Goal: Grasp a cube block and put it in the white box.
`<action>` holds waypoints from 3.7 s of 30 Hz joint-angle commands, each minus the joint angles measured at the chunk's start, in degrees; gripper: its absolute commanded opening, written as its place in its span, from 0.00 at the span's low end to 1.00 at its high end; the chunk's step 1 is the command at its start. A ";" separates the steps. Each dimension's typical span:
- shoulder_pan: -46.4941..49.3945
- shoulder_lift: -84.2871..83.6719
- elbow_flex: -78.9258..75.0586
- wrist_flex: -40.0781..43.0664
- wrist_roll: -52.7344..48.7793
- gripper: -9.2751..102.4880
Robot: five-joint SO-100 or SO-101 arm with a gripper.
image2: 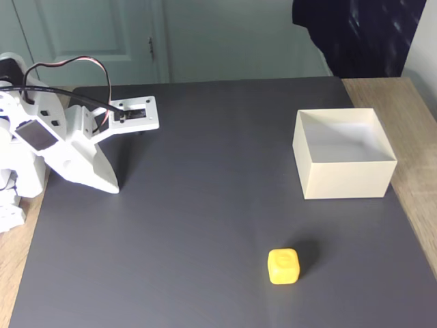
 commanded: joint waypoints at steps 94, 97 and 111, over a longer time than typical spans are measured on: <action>1.93 0.44 0.00 0.26 -0.09 0.09; 1.93 0.44 0.00 0.26 -0.09 0.09; -5.10 0.44 0.00 -1.05 1.76 0.08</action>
